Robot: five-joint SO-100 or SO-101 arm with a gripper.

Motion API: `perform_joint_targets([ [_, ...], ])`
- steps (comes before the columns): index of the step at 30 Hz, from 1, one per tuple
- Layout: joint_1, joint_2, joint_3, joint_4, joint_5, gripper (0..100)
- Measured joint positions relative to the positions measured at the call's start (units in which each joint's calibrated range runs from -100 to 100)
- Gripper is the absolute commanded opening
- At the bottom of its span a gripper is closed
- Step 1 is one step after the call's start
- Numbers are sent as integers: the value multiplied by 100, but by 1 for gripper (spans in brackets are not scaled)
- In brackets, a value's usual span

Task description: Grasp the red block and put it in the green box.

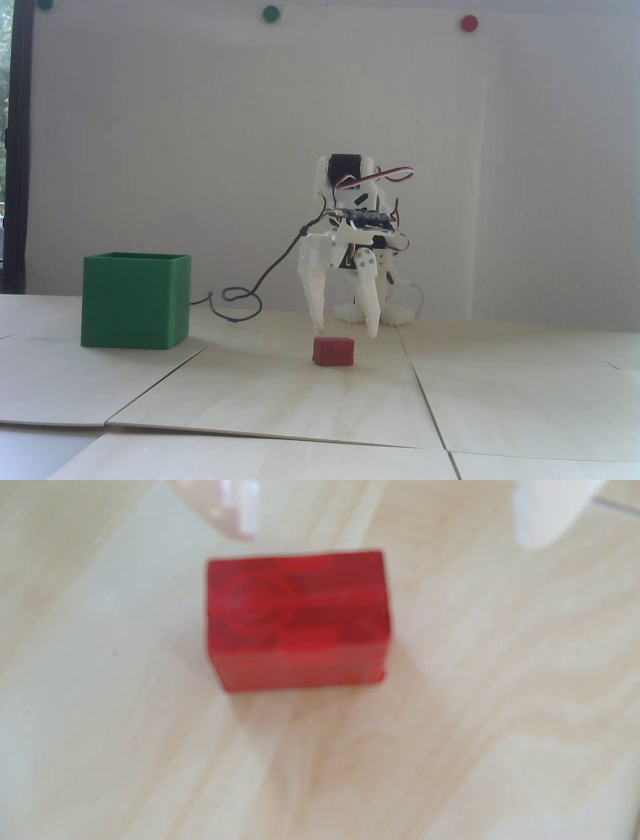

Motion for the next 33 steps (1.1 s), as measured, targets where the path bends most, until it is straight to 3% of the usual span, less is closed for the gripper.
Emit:
perform_joint_targets([
  [33, -122, 133, -206, -8, 0, 27],
])
